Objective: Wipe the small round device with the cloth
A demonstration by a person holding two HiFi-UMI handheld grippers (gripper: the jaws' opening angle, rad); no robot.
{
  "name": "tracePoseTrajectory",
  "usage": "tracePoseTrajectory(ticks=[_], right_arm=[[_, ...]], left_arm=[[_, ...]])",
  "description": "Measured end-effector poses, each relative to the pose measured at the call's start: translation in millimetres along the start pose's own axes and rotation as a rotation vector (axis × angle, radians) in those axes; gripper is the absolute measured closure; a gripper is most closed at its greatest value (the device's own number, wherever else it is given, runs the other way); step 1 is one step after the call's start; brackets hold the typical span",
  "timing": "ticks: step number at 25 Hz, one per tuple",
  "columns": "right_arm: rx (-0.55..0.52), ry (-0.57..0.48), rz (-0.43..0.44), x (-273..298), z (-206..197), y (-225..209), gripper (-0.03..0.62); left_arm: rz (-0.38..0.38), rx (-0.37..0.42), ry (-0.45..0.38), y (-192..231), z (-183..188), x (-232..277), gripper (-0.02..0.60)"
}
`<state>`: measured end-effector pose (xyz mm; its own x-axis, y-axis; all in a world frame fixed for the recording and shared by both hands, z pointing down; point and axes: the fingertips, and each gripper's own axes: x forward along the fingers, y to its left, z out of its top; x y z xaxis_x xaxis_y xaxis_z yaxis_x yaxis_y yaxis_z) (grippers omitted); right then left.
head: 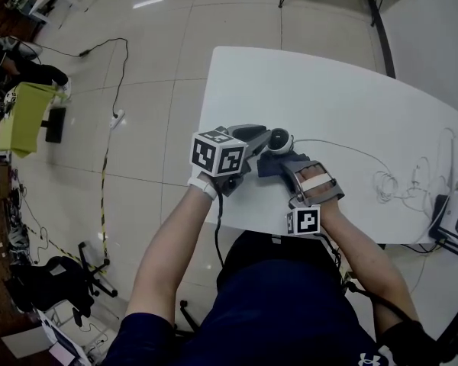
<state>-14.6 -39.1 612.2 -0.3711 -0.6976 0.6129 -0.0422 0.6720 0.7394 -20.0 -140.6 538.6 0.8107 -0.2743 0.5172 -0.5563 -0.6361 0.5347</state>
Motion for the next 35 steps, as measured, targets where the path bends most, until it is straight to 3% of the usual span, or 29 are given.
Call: tracePoseTrajectory(ticks=[6, 10, 13, 17, 19, 21, 23, 27, 30, 35], right_arm=[[-0.018, 0.039, 0.104, 16, -7, 21, 0.476], [0.043, -0.049, 0.062, -11, 4, -7, 0.476], [0.299, -0.145, -0.006, -45, 7, -57, 0.476], [0.930, -0.176, -0.028, -60, -36, -116, 0.476], [1.241, -0.235, 0.013, -57, -51, -133, 0.476], [1.466, -0.313, 0.058, -53, -53, -145, 0.476], [1.537, -0.354, 0.086, -48, -42, -148, 0.476], [1.501, -0.319, 0.144, -30, -17, -124, 0.476], [1.519, -0.276, 0.130, -23, -15, -105, 0.476], [1.731, -0.191, 0.088, -19, -48, -75, 0.476]], left_arm=[[0.042, 0.028, 0.059, 3, -6, 5, 0.516], [0.041, -0.008, 0.040, 5, -5, 5, 0.517], [0.039, -0.052, -0.006, 10, 3, -1, 0.517], [0.058, -0.110, -0.066, 14, 11, -4, 0.517], [0.063, -0.122, -0.071, 12, 9, -1, 0.518], [0.050, -0.126, -0.059, 6, 2, 6, 0.520], [0.028, -0.132, -0.043, -2, -6, 14, 0.520], [0.060, -0.170, -0.068, 1, -8, 15, 0.529], [0.079, -0.187, -0.087, 5, -6, 12, 0.534], [0.078, -0.174, -0.096, 5, -4, 9, 0.533]])
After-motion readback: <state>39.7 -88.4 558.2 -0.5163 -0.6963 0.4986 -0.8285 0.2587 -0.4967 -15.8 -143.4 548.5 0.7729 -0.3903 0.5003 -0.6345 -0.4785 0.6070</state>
